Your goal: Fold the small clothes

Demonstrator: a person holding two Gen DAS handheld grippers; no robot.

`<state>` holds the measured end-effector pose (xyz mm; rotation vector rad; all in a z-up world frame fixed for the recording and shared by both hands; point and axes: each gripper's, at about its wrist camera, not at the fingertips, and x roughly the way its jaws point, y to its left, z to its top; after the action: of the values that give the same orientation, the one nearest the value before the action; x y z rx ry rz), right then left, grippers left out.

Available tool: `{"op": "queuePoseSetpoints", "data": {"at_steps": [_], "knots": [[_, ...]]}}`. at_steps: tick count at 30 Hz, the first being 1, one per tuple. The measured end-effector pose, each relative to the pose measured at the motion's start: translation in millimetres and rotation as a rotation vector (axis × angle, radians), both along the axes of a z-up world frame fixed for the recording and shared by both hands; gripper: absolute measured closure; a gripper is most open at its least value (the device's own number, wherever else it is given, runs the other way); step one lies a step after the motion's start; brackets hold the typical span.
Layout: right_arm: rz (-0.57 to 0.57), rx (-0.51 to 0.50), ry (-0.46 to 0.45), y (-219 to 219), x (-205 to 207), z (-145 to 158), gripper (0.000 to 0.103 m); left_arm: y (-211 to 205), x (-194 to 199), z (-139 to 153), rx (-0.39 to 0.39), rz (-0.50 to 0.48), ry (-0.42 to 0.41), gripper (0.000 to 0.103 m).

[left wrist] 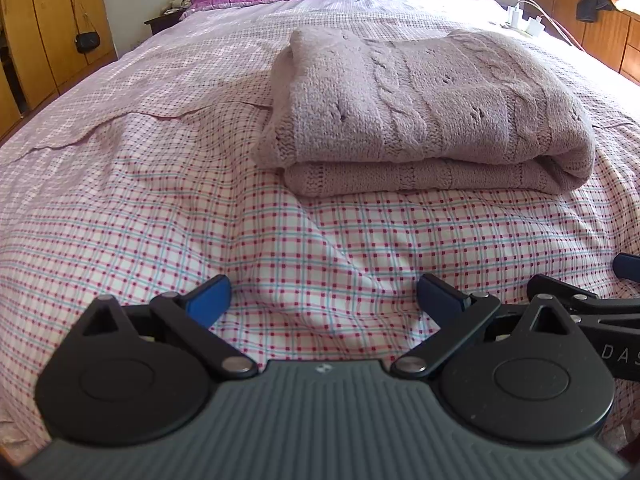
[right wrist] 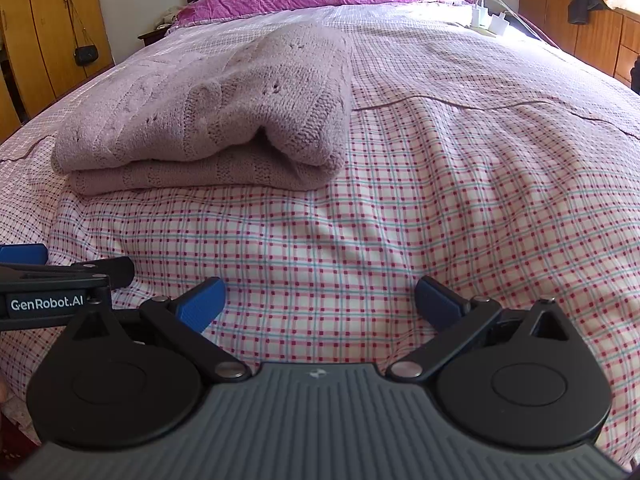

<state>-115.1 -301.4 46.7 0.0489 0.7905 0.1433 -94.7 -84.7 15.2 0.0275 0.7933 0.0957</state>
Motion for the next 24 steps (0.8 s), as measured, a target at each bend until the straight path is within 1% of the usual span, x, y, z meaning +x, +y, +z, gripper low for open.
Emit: {"op": "queuePoseSetpoints", "data": {"at_steps": [24], "knots": [[0.0,-0.006,0.001,0.8,1.0,-0.6,0.0,-0.4,-0.2,0.4,-0.008,0.01,-0.001,0.001]]}}
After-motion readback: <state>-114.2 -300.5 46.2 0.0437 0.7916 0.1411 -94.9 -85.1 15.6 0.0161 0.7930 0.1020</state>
